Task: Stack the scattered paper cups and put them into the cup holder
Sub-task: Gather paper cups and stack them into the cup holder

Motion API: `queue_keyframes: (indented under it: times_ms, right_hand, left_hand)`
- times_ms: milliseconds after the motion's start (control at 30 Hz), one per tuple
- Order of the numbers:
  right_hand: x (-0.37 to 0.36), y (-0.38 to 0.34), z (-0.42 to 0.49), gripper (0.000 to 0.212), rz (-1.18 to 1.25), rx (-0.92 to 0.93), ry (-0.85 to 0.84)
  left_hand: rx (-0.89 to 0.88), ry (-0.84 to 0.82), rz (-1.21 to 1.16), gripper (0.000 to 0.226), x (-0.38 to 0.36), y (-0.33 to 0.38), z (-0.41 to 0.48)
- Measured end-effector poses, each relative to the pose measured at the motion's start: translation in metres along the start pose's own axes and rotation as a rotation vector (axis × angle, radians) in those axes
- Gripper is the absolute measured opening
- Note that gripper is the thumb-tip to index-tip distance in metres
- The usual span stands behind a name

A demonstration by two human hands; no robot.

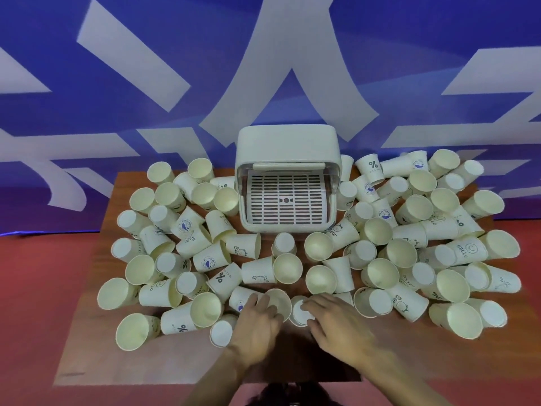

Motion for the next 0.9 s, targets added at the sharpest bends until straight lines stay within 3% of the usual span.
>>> queue_keyframes:
  times_ms: [100, 233, 433, 567, 700, 800, 900]
  right_hand:
    - [0.005, -0.013, 0.011, 0.043, 0.061, 0.043, -0.007]
    - [0.017, -0.032, 0.024, 0.064, 0.113, 0.12, 0.029]
    - [0.049, -0.042, 0.071, 0.053, 0.189, 0.138, 0.24]
    - [0.058, -0.031, 0.109, 0.049, 0.18, 0.113, 0.29]
    - [0.068, -0.005, 0.129, 0.07, 0.11, 0.092, 0.309]
    - [0.074, 0.022, 0.115, 0.051, 0.043, 0.079, 0.378]
    - [0.057, 0.031, 0.098, 0.027, -0.105, 0.22, 0.305]
  left_hand:
    - [-0.004, 0.117, -0.043, 0.01, 0.025, 0.001, -0.005]
    - [0.091, 0.363, -0.133, 0.012, 0.06, -0.01, -0.008]
    - [0.034, 0.645, -0.141, 0.006, 0.114, -0.044, 0.017]
    - [0.027, 0.685, -0.091, 0.002, 0.132, -0.072, 0.045]
    - [0.043, 0.67, -0.04, 0.011, 0.14, -0.103, 0.071]
    - [0.072, 0.618, -0.029, 0.009, 0.137, -0.129, 0.087]
    - [0.119, 0.574, -0.017, 0.005, 0.131, -0.149, 0.103]
Point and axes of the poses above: each hand's wrist, its own z-axis towards the middle knuckle, its own x-axis out of the back of the hand, y = z × x, the point moved 5 cm from there along z, towards the middle knuckle, and after that the axes turned 15 degrees about y, right-handed, at the moved point
